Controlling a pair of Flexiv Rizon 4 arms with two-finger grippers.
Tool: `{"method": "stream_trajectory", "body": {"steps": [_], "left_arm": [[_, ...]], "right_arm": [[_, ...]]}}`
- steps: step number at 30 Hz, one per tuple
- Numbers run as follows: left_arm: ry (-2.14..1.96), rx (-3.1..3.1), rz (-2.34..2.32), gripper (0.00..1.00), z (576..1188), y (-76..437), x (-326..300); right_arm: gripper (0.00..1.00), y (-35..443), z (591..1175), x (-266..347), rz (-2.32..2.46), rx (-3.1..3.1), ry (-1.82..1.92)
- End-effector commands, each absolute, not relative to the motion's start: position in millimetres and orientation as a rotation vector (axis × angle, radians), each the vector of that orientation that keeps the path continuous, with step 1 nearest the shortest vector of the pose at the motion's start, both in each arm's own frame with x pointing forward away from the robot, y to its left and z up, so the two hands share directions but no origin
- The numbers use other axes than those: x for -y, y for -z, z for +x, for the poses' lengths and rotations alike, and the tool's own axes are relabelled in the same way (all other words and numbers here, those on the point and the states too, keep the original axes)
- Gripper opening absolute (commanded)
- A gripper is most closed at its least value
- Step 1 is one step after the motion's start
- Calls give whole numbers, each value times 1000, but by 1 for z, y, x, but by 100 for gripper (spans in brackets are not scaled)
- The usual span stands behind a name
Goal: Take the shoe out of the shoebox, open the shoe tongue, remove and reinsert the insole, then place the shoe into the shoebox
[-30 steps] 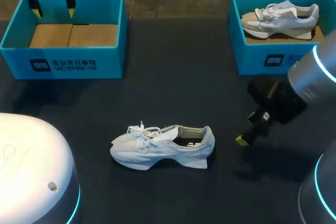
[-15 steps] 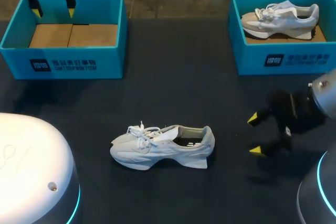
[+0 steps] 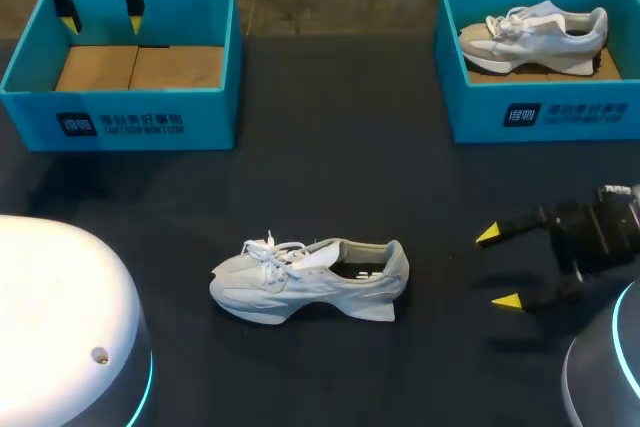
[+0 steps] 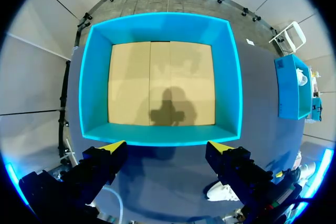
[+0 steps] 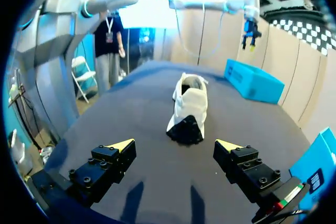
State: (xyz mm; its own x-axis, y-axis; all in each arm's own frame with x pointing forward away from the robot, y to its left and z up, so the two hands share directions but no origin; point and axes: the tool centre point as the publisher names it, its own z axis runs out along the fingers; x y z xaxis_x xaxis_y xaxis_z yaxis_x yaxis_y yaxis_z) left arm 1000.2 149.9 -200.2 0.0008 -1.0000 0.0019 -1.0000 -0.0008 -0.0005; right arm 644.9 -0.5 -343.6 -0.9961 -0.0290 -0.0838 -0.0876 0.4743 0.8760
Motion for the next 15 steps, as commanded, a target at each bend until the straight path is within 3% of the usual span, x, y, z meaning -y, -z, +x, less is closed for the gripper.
{"method": "stream_trajectory", "body": {"steps": [1, 15], "left_arm": [[-1, 2220, 2222, 100, 1000, 200, -150], [-1, 2220, 2222, 100, 1000, 200, -150]], "right_arm": [[100, 359, 650, -5, 47, -2602, -1650], [100, 378, 652, -8, 187, -2546, -1688]]}}
